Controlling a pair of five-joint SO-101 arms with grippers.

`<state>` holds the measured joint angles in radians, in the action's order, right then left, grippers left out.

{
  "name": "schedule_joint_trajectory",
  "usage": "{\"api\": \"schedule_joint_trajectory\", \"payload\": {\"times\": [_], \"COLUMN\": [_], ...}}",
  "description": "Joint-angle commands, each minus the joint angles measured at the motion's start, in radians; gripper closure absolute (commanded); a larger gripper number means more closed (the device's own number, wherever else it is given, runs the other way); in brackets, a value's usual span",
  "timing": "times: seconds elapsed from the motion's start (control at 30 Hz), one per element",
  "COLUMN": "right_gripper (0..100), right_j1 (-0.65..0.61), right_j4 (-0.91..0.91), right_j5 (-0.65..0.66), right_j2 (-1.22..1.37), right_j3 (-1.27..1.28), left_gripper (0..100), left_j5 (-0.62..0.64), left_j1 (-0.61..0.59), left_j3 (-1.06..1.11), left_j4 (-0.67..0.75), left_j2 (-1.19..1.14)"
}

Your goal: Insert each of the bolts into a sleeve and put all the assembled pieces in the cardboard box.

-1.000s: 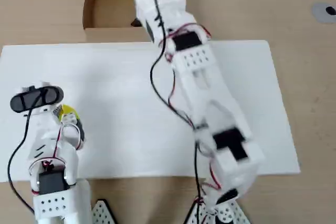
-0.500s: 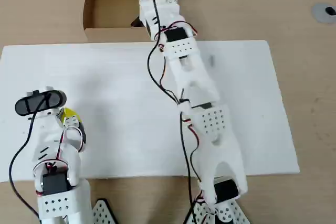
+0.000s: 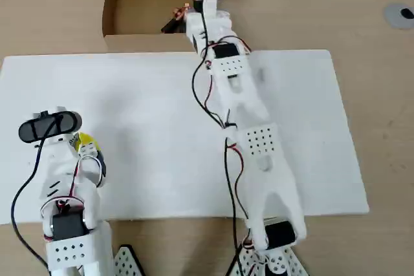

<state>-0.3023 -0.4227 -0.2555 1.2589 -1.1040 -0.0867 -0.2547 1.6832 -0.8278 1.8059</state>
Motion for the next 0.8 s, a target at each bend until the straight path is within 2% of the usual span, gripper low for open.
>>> {"api": "schedule_joint_trajectory", "payload": {"times": [0.0, 0.5, 0.67, 0.77], "right_gripper": [98.6, 98.1, 86.8, 84.9], "right_j1": [0.012, 0.010, 0.005, 0.001], "right_j4": [0.002, -0.005, -0.031, -0.054], "right_j5": [0.046, 0.052, 0.052, 0.052], "right_j2": [0.008, 0.081, 0.081, 0.079], "right_j3": [-0.107, -0.180, -0.183, -0.188], "left_gripper": [100, 100, 100, 100], "left_j5": [-0.006, -0.006, -0.005, -0.005], "left_j1": [-0.014, -0.014, -0.014, -0.014], "left_j3": [0.009, 0.009, 0.009, 0.009], "left_j4": [0.014, 0.012, 0.012, 0.012], "left_j2": [0.015, 0.015, 0.015, 0.015]}}
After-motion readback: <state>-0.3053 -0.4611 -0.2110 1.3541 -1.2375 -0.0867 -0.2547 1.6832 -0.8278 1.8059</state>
